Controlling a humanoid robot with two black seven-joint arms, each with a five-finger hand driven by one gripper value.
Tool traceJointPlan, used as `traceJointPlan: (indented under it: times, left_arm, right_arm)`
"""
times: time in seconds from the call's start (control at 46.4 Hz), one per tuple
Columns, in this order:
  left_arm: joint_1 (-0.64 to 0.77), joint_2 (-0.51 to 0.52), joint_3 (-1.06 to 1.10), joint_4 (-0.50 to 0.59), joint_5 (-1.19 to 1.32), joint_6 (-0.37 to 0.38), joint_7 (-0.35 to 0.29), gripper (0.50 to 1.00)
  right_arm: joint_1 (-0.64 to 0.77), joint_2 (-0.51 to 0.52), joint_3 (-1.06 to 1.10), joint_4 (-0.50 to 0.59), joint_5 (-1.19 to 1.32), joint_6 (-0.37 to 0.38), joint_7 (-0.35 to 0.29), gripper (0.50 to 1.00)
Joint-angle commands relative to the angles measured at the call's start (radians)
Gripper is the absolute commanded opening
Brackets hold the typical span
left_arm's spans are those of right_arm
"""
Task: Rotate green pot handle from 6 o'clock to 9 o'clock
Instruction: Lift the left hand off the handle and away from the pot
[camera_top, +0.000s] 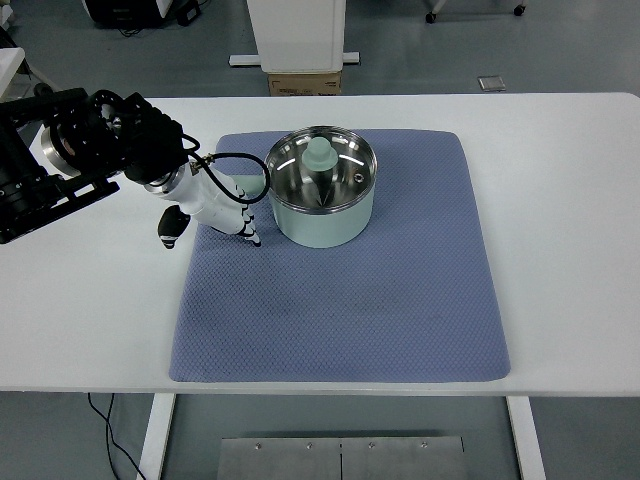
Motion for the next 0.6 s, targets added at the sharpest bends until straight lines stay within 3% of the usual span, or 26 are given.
traceJointPlan:
  times: [0.0, 0.258, 0.581]
  left_arm:
    - [0.003, 0.002, -0.001, -0.022, 0.000, -0.003, 0.000, 1.000]
    - [0.007, 0.007, -0.001, -0.154, 0.000, -0.043, 0.000, 1.000]
    - [0.032, 0.008, -0.027, -0.223, -0.324, -0.053, 0.000, 1.000]
  right_arm:
    - [0.000, 0.000, 0.000, 0.000, 0.000, 0.000, 0.000, 1.000]
    - [0.000, 0.000, 0.000, 0.000, 0.000, 0.000, -0.001, 1.000]
    - [0.000, 0.000, 0.000, 0.000, 0.000, 0.000, 0.000, 1.000]
